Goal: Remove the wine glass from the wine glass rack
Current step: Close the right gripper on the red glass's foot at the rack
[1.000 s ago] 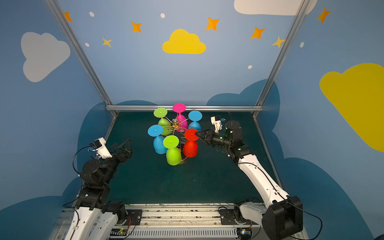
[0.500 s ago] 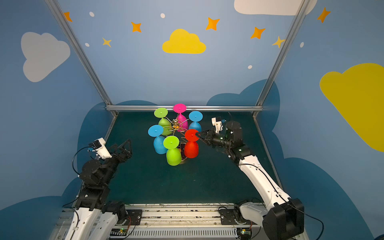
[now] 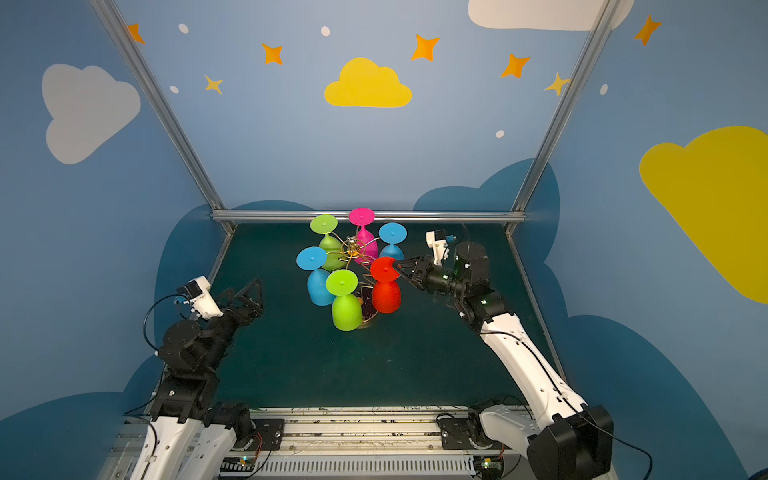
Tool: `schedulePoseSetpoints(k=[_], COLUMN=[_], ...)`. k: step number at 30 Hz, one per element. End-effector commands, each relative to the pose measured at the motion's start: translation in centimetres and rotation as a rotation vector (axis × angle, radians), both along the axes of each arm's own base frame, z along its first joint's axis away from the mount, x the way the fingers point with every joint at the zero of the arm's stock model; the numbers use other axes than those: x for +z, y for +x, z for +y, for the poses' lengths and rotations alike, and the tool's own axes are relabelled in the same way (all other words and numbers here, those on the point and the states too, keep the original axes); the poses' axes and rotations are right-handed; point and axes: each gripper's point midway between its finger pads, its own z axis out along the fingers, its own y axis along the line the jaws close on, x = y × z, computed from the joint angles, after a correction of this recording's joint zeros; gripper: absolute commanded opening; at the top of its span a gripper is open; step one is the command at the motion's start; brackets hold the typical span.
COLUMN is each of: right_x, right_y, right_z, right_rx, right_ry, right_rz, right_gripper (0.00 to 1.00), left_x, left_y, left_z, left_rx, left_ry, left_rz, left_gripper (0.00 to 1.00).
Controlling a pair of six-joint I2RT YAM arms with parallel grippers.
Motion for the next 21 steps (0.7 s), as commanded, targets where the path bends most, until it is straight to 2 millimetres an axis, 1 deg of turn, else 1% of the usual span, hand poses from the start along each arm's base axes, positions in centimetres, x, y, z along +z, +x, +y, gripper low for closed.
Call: schedulePoseSetpoints(k=[1, 7, 13, 21], right_x=[1.6, 1.2, 1.9, 2.9], right_y=[-0.2, -0.1, 0.0, 0.1], right_z=[-0.3, -0.5, -0.5, -0.4], right_rx=[-0.008, -0.022, -0.024, -0.021], right_ry=[-0.007, -0.015, 0.001, 0.025], right_rz=[-0.052, -0.045, -0.054, -0.072], right_gripper=[0.18, 0.09, 0.0, 0.0], left_x=[1.4, 1.4, 1.4, 1.6], left_y=[-0.4, -0.4, -0.4, -0.4], left_z=[0.3, 0.3, 0.3, 0.3], left_rx=[0.012, 0.012, 0.012, 0.011], left_ry=[-0.004, -0.003, -0.004, -0.004], left_rz=[-0.032, -0.034, -0.034, -0.038], left_gripper=[1.0, 1.0, 1.0, 1.0])
